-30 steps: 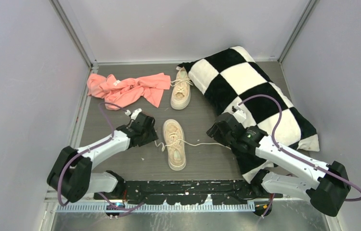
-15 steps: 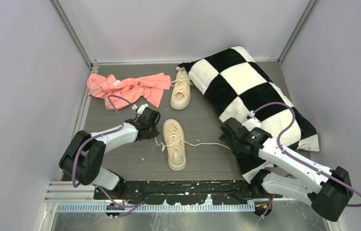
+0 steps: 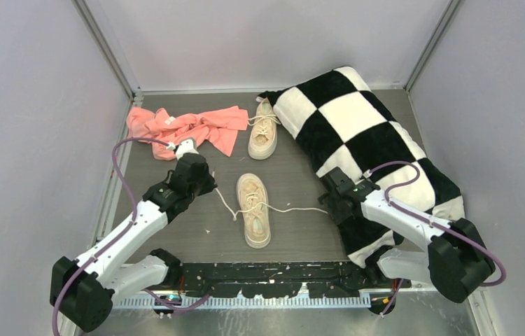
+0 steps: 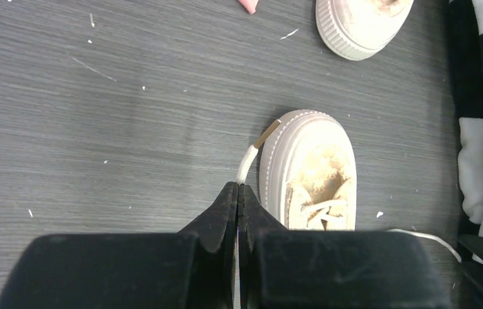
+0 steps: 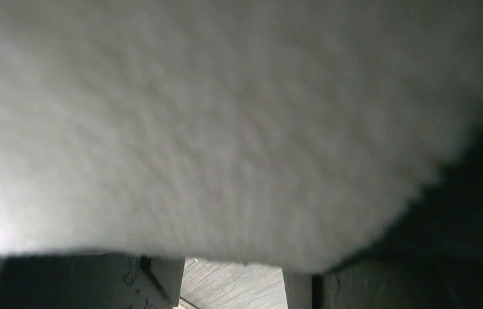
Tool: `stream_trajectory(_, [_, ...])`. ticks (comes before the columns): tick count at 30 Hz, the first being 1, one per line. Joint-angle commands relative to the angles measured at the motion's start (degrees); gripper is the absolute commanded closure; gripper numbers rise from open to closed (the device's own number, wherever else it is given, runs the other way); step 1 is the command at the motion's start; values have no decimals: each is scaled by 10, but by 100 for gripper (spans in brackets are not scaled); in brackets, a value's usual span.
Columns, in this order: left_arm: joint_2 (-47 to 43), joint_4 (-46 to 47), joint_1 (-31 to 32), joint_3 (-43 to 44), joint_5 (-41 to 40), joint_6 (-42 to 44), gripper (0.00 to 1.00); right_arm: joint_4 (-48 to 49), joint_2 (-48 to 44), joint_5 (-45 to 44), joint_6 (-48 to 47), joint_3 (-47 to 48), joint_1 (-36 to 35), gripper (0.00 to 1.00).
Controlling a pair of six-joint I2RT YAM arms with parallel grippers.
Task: Tie the shoes
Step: Pick up the shoelace at the center of the board.
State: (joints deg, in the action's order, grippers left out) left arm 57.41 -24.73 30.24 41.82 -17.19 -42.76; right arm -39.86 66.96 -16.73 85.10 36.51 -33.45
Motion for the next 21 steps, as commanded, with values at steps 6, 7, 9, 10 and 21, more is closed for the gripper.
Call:
stream_trajectory(6, [-27, -42, -3, -7, 17, -1, 100, 73, 76, 42, 89, -21, 6, 46])
stream_trajectory(7, [-29, -42, -3, -8, 18, -1, 99, 76, 82, 47, 92, -23, 6, 46])
stream_trajectory(9, [-31, -43, -3, -8, 18, 0, 100, 87, 90, 62, 97, -28, 5, 47])
stream_trajectory(10, [-31, -43, -3, -7, 18, 2, 99, 93, 93, 65, 97, -28, 5, 47])
stream_trajectory(21, [-38, -41, -3, -7, 23, 5, 99, 87, 166, 30, 56, 14, 0, 66])
